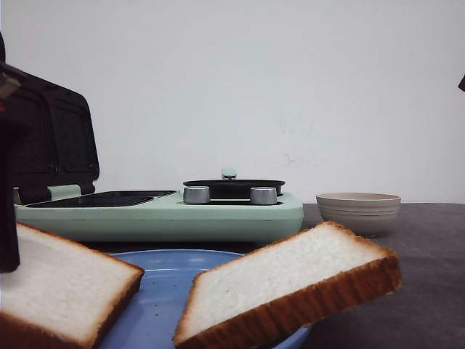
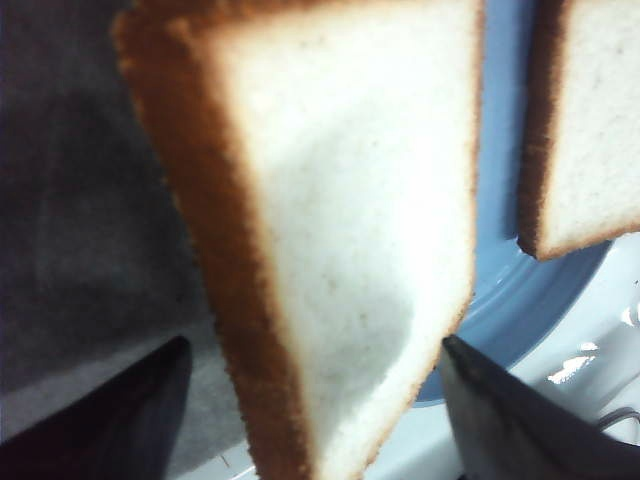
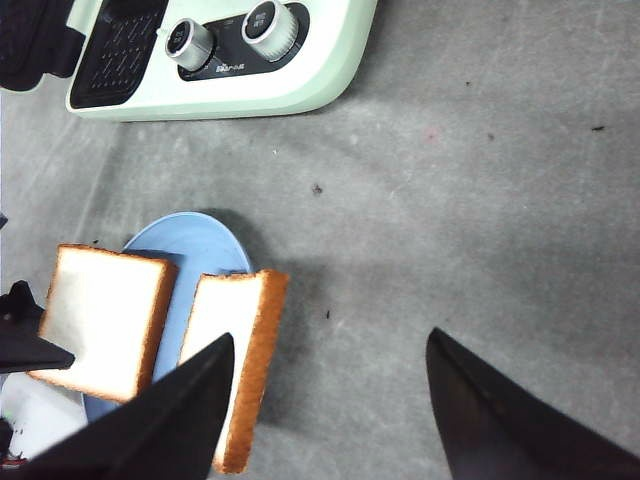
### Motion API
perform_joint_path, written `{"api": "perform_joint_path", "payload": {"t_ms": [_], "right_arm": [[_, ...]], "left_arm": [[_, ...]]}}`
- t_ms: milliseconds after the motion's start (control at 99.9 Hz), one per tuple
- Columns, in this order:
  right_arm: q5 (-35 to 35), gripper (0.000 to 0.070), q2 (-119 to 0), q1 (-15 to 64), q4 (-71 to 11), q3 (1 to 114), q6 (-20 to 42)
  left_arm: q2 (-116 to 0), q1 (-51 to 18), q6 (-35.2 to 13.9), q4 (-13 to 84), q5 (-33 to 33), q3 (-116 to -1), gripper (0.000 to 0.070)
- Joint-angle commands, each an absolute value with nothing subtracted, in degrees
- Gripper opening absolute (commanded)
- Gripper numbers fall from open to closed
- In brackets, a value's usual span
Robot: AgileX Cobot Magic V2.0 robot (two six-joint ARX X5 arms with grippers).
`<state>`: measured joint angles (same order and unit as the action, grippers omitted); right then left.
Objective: Make breakfast with bread and shrimp
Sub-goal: 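Lower the left gripper and grasp the bread slice nearest it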
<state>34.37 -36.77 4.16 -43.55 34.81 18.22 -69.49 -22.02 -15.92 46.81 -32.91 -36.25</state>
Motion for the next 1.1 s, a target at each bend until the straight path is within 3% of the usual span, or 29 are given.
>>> {"api": "perform_joint_path", "payload": {"t_ms": [0,150,570,1091], "right_arm": [[34.57,0.0377,-36.97,4.38,-43.38,35.46,17.56],[34.54,0.0377,-36.97,4.38,-43.38,35.46,17.56],[34.54,0.0377,-36.97,4.38,-43.35,35.46,17.56],[34.54,0.0377,-36.97,4.38,-43.33,35.46,17.54]], "left_arm": [[-70.24,-22.44,-16.14,46.44,-33.01,-36.75,0.0234],[-70.24,-22.44,-16.14,46.28,-32.99,-36.75,0.0000],[-68.66,-22.44,-17.26,46.30,-33.01,-36.91,0.0001],[-56.77,-22.44,-20.40,45.06,-29.85,-37.01,0.0002]]}}
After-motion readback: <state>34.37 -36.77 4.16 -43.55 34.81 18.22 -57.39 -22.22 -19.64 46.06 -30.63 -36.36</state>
